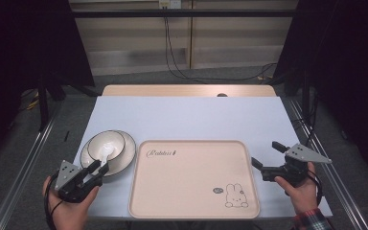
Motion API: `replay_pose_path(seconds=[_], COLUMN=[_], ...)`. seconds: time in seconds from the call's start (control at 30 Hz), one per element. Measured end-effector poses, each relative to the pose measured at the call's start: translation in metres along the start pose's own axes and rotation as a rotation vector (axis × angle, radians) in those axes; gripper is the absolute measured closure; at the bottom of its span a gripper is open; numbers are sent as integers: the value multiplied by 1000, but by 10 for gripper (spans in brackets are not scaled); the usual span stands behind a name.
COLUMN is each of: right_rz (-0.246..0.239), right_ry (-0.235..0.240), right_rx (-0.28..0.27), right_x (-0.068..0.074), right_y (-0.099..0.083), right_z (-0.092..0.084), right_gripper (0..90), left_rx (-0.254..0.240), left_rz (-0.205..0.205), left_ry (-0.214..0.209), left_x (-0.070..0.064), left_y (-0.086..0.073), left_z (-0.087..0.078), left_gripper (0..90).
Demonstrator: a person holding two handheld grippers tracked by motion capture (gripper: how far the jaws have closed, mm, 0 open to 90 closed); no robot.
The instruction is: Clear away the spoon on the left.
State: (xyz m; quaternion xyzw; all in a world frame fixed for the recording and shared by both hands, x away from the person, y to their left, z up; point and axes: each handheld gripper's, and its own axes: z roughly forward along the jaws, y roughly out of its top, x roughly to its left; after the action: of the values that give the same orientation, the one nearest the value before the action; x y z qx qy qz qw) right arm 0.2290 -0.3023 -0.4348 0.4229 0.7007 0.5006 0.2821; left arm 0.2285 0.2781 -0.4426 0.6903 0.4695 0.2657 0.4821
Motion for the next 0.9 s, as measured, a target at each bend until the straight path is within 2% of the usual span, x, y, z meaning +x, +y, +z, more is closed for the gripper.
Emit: replay_pose_path(seconds=[0.47,0.63,0.7,0.9], right_rz=[-3,-6,-10,-18], right_ry=[7,7,12,13], right_rx=[-1,-6,4,6], right_x=[0,1,2,3], right_y=[0,0,0,0], right_z=[-1,-1,0,1], right_gripper=[22,23,23,23], left_rx=[3,6,9,4], left_rz=[-12,-12,-22,-52], left_ry=[16,37,52,56], left_x=[2,3,4,8], left_y=[-1,-2,-2,-4], left_z=[-4,-6,-7,-4], left_gripper=[665,686,698,687])
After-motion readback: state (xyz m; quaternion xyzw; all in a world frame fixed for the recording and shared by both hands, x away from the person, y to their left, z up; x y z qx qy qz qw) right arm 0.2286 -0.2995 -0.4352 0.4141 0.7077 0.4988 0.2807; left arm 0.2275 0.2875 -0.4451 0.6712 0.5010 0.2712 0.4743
